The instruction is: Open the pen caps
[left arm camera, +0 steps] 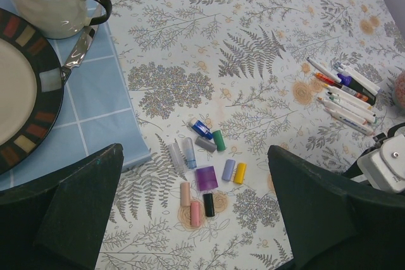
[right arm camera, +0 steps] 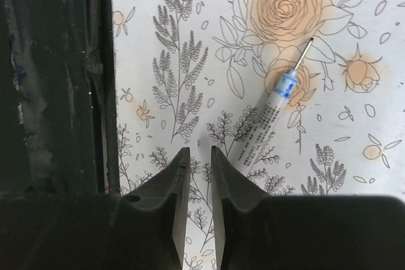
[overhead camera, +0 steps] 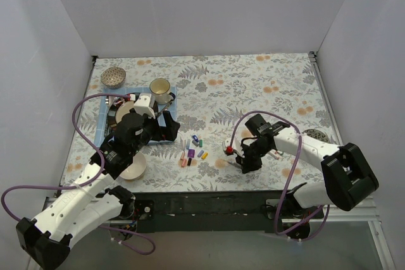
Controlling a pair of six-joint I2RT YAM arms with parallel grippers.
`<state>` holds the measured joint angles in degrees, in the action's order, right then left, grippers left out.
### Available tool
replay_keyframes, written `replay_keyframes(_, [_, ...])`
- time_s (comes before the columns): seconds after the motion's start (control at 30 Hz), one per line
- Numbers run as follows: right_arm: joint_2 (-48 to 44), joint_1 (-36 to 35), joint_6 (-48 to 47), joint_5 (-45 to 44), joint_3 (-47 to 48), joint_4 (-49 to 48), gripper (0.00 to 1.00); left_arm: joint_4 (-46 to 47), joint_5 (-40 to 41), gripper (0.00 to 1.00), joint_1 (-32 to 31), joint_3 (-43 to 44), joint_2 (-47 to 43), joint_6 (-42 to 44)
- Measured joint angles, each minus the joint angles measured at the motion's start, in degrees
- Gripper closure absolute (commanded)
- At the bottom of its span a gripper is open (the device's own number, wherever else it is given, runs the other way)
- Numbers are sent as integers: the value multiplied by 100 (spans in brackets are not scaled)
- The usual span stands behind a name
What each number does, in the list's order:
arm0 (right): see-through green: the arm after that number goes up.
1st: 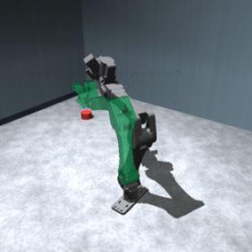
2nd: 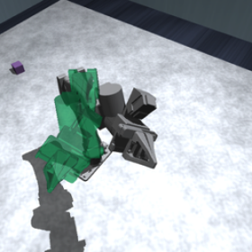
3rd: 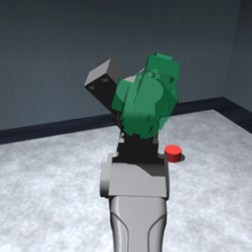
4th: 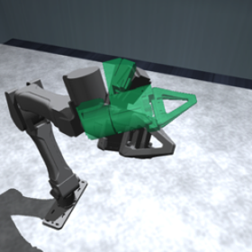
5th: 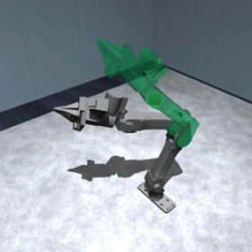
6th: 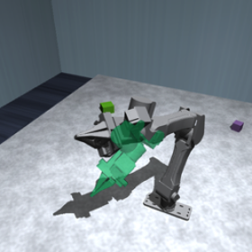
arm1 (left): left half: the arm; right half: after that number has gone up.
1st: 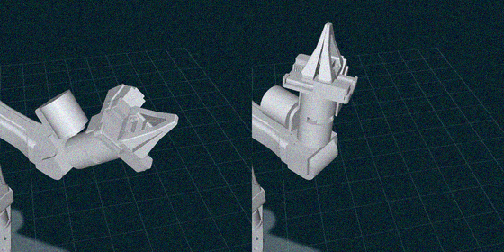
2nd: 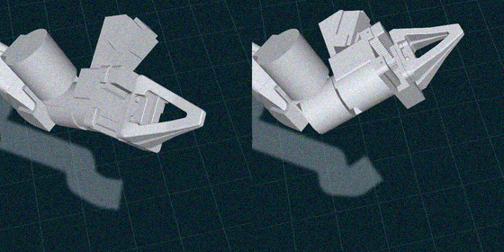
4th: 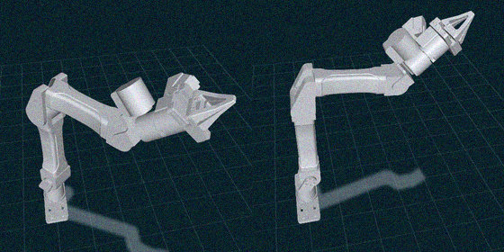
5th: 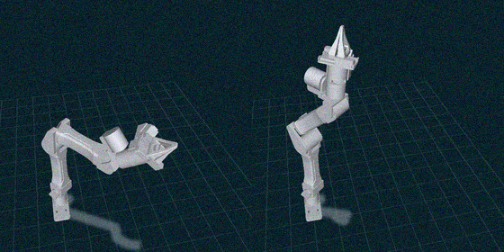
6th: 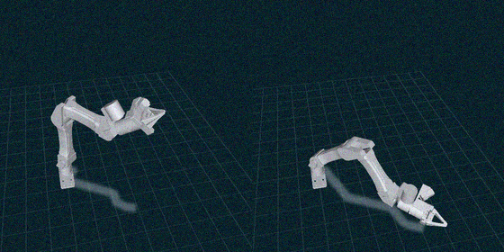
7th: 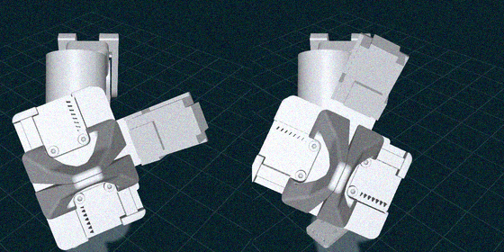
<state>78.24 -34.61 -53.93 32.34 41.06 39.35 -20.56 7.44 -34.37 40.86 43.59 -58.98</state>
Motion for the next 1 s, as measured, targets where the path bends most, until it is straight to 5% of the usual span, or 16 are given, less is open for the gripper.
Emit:
replay_keyframes(0.27, [-175, 74, -127, 264, 44, 160, 74, 2, 0, 2, 2, 0, 0, -2])
replay_keyframes(0.37, [-393, 627, 81, 337, 192, 96, 72, 0, -11, 2, 2, 0, -9, -42])
replay_keyframes(0.47, [-1019, 1692, 595, 323, 363, -376, 46, -4, 87, 2, 2, 0, -107, -96])
replay_keyframes(0.5, [-1333, 2114, 852, 282, 391, -706, 17, -4, 151, 2, 2, 0, -188, -118])
replay_keyframes(0.53, [-1646, 2494, 1213, 186, 409, -1056, 2, 0, 229, 2, 2, 0, -319, -142])
replay_keyframes(0.73, [-3047, 3770, 3526, -1565, 428, -3005, 2, 15, 717, 2, 2, 101, -1421, -323])
replay_keyframes(1.0, [-2988, 3788, 4778, -3108, 876, -2964, 2, -258, 901, 2, 4, 673, -1478, -343])
